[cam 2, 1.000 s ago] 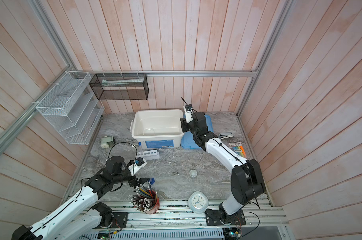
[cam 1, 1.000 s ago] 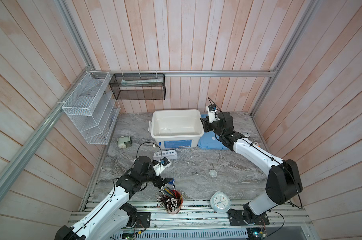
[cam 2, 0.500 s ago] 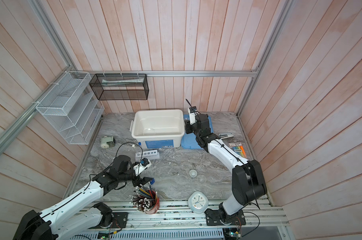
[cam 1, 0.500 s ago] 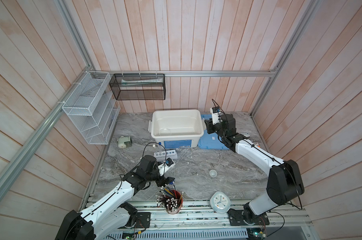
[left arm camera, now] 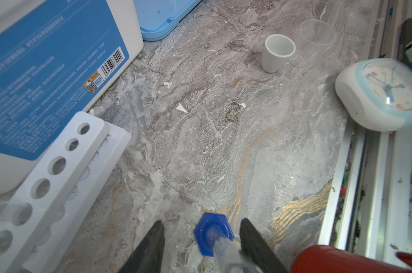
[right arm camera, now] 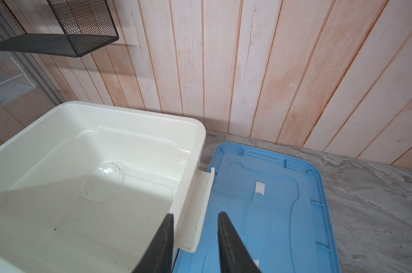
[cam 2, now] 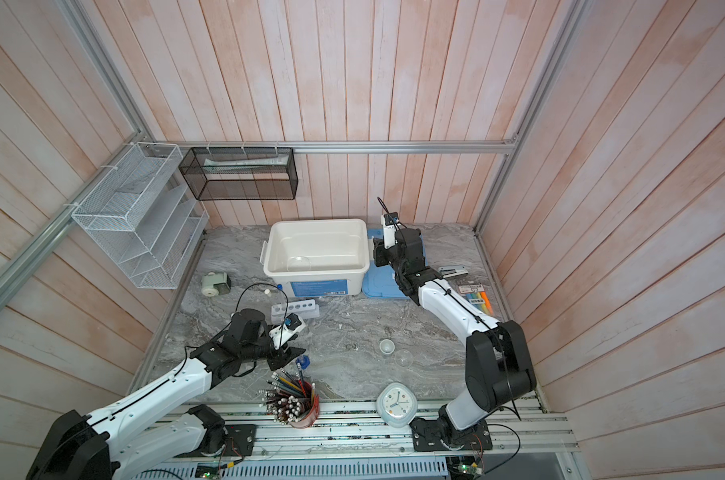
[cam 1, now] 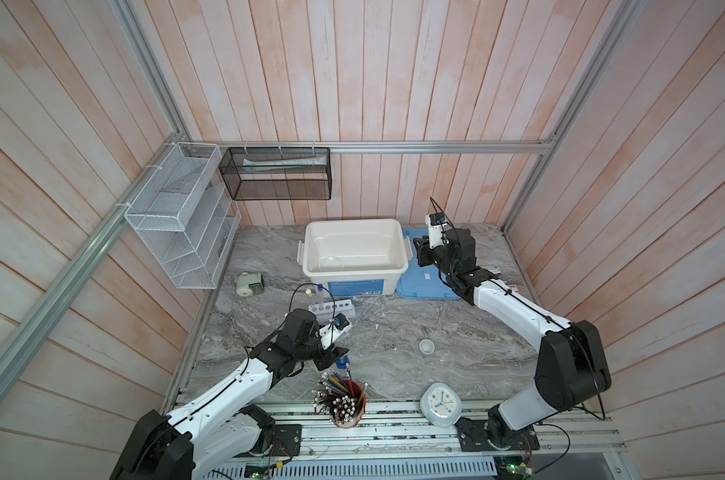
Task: Organize the chemistry lab equipment
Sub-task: 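Lower the left gripper and close it on the blue-based graduated cylinder, then lift the cylinder with the left gripper and carry it toward the tub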
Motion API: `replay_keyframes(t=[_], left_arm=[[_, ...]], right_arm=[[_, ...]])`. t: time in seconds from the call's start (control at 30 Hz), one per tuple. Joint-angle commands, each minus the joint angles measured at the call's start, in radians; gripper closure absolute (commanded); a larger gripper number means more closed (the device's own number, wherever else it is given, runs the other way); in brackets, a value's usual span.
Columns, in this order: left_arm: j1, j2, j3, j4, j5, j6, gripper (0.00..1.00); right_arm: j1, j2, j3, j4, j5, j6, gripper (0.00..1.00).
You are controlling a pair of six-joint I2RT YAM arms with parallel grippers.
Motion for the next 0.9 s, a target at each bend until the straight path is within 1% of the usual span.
replay_keyframes(t=[0.0, 0.07, 0.17, 0.3, 0.37, 0.47, 0.6, 0.77, 0.87], left_arm=[[-0.006, -0.006, 0.012, 0.024, -0.015, 0.004, 0.49], [-0.007, -0.004, 0.006, 0.028, -0.015, 0.004, 0.49], [-0.008, -0.003, 0.003, 0.034, -0.015, 0.002, 0.53], [-0.008, -0.007, -0.007, 0.047, -0.020, 0.000, 0.72], [-0.008, -0.011, -0.015, 0.053, -0.021, -0.002, 0.73], [-0.008, -0.023, -0.023, 0.058, -0.035, -0.002, 0.77], [-0.008, -0.036, -0.020, 0.055, -0.048, -0.002, 0.77], [-0.008, -0.044, 0.005, 0.035, -0.060, 0.007, 0.80], [-0.008, -0.046, 0.029, 0.016, -0.065, 0.012, 0.84]], right_arm=[[-0.008, -0.014, -0.004, 0.021, -0.003, 0.013, 0.68], [-0.009, -0.007, -0.002, 0.022, -0.002, 0.014, 0.68], [-0.011, 0.001, 0.001, 0.024, -0.001, 0.017, 0.68], [-0.011, 0.009, 0.007, 0.027, 0.003, 0.022, 0.69], [-0.011, 0.011, 0.009, 0.026, 0.003, 0.022, 0.69], [-0.012, 0.016, 0.015, 0.025, 0.006, 0.024, 0.70], [-0.012, 0.019, 0.023, 0.023, 0.007, 0.024, 0.70], [-0.012, 0.014, 0.022, 0.021, 0.005, 0.029, 0.71], [-0.012, 0.003, 0.016, 0.020, 0.006, 0.030, 0.71]])
